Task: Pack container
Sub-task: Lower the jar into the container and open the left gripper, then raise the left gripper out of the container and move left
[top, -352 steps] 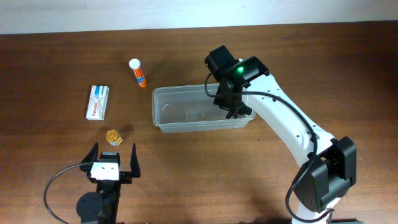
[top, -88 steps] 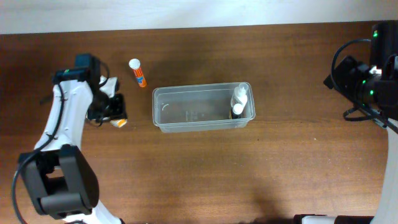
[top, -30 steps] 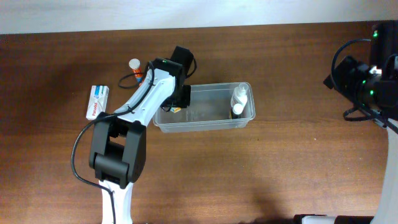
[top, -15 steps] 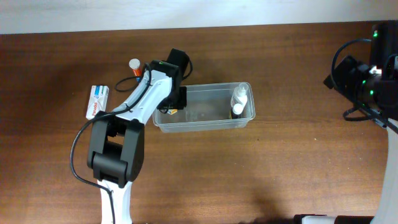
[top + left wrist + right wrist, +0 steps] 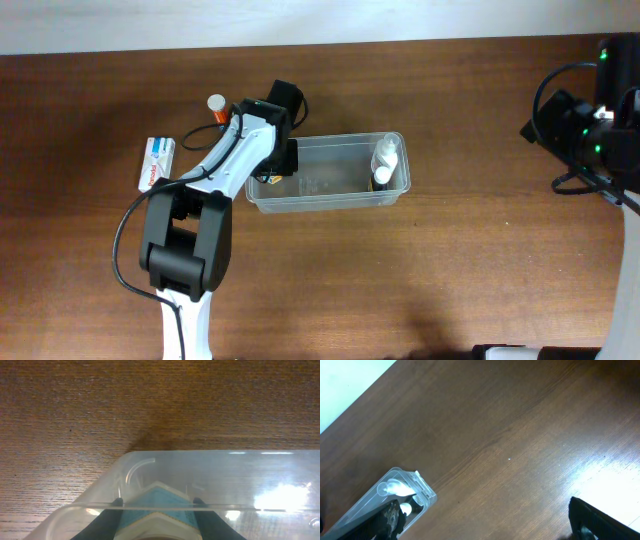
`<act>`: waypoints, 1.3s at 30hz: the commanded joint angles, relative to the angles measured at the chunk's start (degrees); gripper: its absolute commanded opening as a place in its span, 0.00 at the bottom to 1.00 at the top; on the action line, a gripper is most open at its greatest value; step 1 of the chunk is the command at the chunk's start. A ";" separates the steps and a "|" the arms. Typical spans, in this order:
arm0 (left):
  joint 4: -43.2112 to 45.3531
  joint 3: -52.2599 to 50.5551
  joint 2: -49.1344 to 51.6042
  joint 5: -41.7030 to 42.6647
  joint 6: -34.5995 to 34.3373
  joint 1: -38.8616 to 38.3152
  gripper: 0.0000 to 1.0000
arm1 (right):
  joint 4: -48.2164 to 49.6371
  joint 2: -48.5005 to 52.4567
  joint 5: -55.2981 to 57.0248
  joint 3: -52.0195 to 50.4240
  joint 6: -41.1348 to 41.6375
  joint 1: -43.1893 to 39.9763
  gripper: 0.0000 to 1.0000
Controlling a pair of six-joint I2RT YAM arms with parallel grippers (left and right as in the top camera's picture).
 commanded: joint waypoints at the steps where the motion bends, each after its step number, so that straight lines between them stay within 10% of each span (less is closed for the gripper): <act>1: 0.28 -0.42 0.46 -1.51 -0.98 0.26 0.19 | -0.33 0.22 0.68 0.59 0.20 -0.48 0.98; 39: 1.33 -1.05 1.03 -1.73 -0.96 0.26 0.34 | -0.33 0.22 0.68 0.59 0.22 -0.48 0.98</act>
